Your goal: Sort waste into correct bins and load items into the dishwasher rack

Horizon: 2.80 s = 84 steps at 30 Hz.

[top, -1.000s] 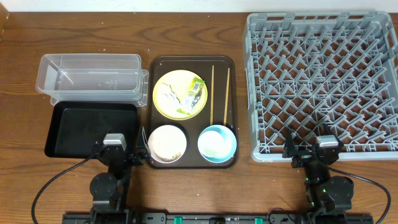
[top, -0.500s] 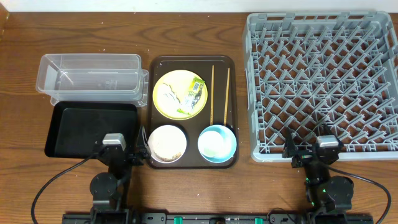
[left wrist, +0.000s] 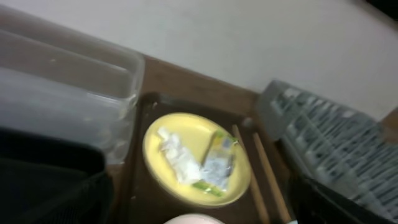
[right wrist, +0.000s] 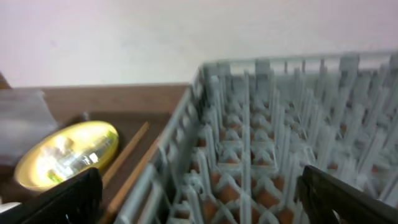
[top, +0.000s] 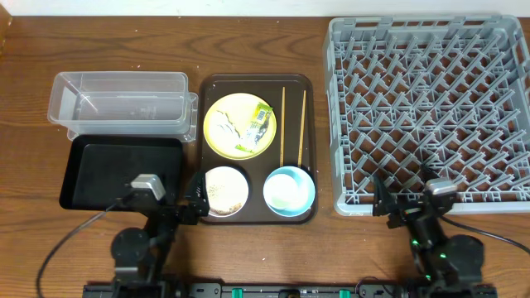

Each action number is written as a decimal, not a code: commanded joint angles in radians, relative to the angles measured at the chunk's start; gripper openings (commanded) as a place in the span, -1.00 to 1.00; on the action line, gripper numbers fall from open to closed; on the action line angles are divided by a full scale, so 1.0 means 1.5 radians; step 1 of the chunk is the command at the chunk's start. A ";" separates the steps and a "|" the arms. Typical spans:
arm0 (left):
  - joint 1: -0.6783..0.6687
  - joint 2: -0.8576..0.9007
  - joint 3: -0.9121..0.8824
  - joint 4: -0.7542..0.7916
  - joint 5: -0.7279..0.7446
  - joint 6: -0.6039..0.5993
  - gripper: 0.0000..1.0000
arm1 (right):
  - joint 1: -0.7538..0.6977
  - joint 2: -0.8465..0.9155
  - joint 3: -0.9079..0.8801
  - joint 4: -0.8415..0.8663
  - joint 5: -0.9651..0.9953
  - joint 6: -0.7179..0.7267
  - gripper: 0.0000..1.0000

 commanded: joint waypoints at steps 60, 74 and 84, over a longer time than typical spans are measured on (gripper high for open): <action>-0.420 0.788 0.639 -0.454 -0.094 0.014 -0.88 | 0.003 0.539 0.600 -0.518 -0.090 0.073 0.98; -0.203 0.680 0.659 -0.313 0.662 -0.008 -0.88 | 0.054 0.586 0.600 -0.350 -0.510 -0.062 0.82; -0.200 0.701 0.659 -0.300 0.759 -0.008 -0.88 | 0.163 0.638 0.600 -0.156 -0.667 -0.062 0.89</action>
